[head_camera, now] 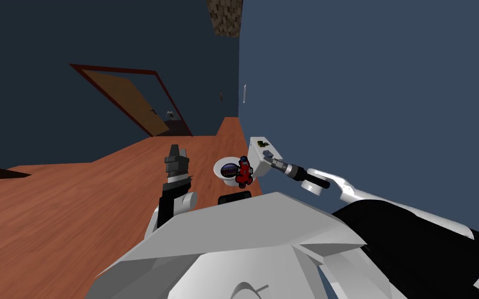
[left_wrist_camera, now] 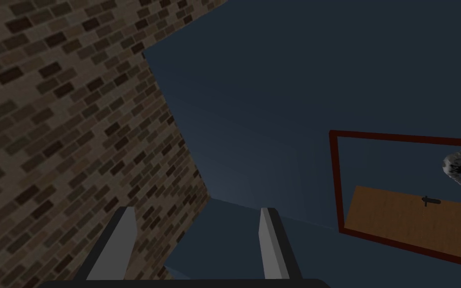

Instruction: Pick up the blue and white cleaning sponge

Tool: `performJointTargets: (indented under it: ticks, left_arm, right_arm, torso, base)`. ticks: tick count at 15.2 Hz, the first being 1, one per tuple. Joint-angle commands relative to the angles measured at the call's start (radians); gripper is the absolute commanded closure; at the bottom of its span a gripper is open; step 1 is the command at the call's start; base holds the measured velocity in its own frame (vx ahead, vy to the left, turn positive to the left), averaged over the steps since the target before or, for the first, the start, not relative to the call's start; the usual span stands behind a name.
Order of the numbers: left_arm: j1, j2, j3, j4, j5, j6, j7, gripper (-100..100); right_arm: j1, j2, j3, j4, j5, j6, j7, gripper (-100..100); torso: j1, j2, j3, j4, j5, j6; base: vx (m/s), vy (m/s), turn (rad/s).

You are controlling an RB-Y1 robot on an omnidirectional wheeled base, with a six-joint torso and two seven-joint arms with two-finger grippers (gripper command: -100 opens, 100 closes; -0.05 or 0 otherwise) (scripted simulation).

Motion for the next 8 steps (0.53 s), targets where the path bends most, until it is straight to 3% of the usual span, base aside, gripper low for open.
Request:
performJointTargets:
  ticks: [1,8]
  left_arm:
    - [0.000,0.000,0.000,0.000,0.000,0.000,0.000,0]
    - [0.000,0.000,0.000,0.000,0.000,0.000,0.000,0]
  right_arm:
    - [0.013,-0.050,0.005,0.025,-0.009,-0.008,-0.008,-100]
    - [0.026,-0.203,0.009,0.048,-0.017,-0.016,-0.016,-100]
  torso:
    - [0.000,0.000,0.000,0.000,0.000,0.000]
    - [0.000,0.000,0.000,0.000,0.000,0.000]
  base:
    - [0.027,-0.003,-0.031]
    - [0.022,-0.003,-0.026]
